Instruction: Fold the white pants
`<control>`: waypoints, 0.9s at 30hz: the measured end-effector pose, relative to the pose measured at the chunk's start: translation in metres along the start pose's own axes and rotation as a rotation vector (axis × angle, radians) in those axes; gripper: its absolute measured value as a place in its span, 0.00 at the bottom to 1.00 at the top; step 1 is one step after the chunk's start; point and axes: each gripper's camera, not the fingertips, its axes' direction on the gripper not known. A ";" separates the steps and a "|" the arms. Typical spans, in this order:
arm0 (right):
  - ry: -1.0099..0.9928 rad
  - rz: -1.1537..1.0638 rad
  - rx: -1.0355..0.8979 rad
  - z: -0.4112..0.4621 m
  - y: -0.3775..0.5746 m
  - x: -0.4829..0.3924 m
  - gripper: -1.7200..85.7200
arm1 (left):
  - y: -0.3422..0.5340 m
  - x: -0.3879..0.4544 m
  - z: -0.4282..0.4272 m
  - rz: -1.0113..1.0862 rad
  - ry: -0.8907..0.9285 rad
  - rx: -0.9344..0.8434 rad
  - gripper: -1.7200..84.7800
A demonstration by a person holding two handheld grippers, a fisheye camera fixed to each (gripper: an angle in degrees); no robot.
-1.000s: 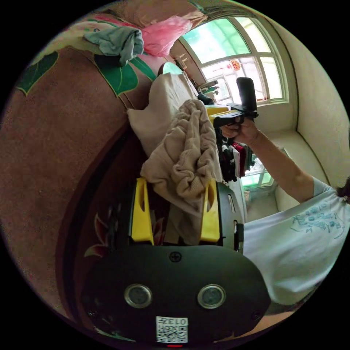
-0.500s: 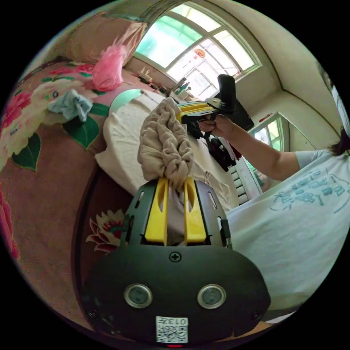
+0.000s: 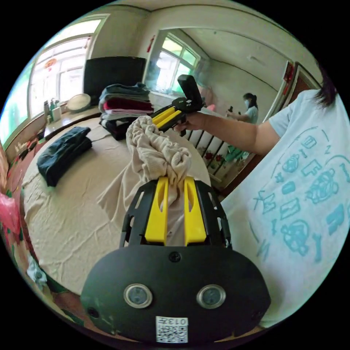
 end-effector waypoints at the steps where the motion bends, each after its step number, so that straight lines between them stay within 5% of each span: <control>1: 0.012 0.034 -0.012 -0.001 0.013 0.006 0.11 | -0.017 0.011 0.031 0.028 0.012 -0.059 0.10; 8: 0.052 0.441 -0.205 0.027 0.117 0.079 0.10 | -0.065 0.082 0.195 0.260 -0.056 -0.380 0.11; 11: -0.017 0.574 -0.138 -0.014 0.125 0.104 0.13 | -0.074 0.109 0.219 0.341 -0.122 -0.464 0.11; 17: -0.127 0.866 0.144 -0.110 0.134 0.127 0.20 | -0.112 0.141 0.171 0.432 -0.089 -0.292 0.11; 21: -0.225 0.992 0.246 -0.111 0.098 0.139 0.24 | -0.122 0.118 0.144 0.334 -0.270 -0.177 0.09; 27: -0.152 1.066 0.012 -0.092 0.024 0.166 0.16 | -0.137 0.044 0.170 0.188 -0.429 -0.313 0.03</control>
